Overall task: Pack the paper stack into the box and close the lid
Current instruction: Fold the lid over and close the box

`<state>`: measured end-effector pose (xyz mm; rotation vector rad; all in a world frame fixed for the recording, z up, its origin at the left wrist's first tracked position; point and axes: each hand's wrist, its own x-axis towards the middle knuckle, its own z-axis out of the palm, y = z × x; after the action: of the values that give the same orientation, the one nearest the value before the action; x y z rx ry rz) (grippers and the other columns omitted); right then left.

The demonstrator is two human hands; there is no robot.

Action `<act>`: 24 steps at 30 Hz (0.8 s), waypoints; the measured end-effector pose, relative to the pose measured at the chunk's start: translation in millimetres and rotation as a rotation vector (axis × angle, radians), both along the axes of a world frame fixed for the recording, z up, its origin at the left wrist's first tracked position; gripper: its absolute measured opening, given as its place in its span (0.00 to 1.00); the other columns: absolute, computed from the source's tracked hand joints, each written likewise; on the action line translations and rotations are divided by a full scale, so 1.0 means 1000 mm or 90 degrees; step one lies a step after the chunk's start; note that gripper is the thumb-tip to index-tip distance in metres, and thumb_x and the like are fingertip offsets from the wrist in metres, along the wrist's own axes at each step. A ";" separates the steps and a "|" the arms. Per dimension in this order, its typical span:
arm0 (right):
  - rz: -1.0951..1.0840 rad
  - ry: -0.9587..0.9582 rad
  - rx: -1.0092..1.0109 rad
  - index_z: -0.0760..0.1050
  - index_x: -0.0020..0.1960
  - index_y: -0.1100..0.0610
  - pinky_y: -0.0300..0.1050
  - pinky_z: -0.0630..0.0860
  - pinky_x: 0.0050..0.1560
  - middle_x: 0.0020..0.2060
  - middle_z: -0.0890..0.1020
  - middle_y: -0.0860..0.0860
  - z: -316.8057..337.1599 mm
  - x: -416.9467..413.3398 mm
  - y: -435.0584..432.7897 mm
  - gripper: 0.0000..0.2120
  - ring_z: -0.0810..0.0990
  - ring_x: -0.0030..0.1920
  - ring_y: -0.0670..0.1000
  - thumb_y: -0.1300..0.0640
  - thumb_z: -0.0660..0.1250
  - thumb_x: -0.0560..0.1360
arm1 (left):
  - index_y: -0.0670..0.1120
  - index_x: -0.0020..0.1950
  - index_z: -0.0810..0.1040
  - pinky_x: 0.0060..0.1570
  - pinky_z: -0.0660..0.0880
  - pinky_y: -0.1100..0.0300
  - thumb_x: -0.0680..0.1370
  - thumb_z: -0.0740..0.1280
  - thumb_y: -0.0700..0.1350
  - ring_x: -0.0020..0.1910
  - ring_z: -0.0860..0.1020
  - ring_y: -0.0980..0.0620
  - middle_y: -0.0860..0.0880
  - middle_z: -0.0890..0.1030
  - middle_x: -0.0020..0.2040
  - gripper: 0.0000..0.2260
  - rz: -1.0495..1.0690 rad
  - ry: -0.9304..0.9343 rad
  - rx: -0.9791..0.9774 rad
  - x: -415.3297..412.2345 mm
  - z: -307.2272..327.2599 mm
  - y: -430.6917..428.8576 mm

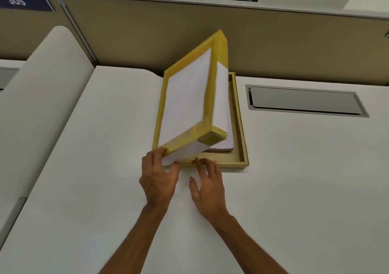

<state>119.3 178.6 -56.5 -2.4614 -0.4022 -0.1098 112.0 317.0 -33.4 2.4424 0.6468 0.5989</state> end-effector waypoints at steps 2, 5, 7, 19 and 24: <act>-0.032 0.118 0.121 0.69 0.73 0.57 0.56 0.71 0.69 0.68 0.74 0.54 0.007 0.002 0.000 0.26 0.67 0.71 0.52 0.55 0.68 0.76 | 0.44 0.58 0.80 0.32 0.80 0.53 0.67 0.78 0.47 0.51 0.80 0.45 0.45 0.81 0.52 0.22 -0.025 0.036 0.064 0.001 -0.001 -0.005; -0.119 0.250 0.307 0.66 0.73 0.51 0.49 0.72 0.69 0.67 0.75 0.49 0.020 0.007 -0.004 0.31 0.72 0.68 0.49 0.60 0.72 0.73 | 0.45 0.60 0.80 0.31 0.81 0.52 0.67 0.78 0.48 0.55 0.79 0.45 0.46 0.81 0.55 0.22 -0.057 0.079 0.124 0.003 -0.002 -0.011; -0.162 0.320 0.484 0.64 0.72 0.47 0.43 0.74 0.65 0.64 0.78 0.47 0.029 0.011 -0.009 0.34 0.76 0.64 0.45 0.63 0.73 0.71 | 0.45 0.62 0.80 0.32 0.81 0.51 0.67 0.78 0.46 0.57 0.79 0.45 0.46 0.81 0.56 0.23 -0.064 0.105 0.144 0.005 -0.003 -0.015; -0.552 0.308 0.746 0.77 0.58 0.57 0.54 0.81 0.43 0.40 0.84 0.54 0.035 0.053 -0.064 0.15 0.81 0.40 0.53 0.53 0.74 0.75 | 0.41 0.64 0.80 0.39 0.83 0.46 0.69 0.78 0.39 0.61 0.78 0.39 0.40 0.80 0.61 0.24 -0.120 0.135 0.134 0.004 -0.021 -0.031; -0.614 0.261 0.603 0.82 0.51 0.53 0.56 0.83 0.51 0.45 0.86 0.51 0.017 0.058 -0.072 0.10 0.84 0.48 0.54 0.51 0.75 0.73 | 0.35 0.59 0.83 0.55 0.78 0.37 0.67 0.79 0.35 0.58 0.82 0.37 0.37 0.83 0.58 0.21 -0.152 0.060 0.174 0.008 -0.027 -0.039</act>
<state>176.9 106.1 -39.6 -1.4689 0.8508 -0.1415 119.8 277.6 -60.7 2.7636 0.3166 0.5051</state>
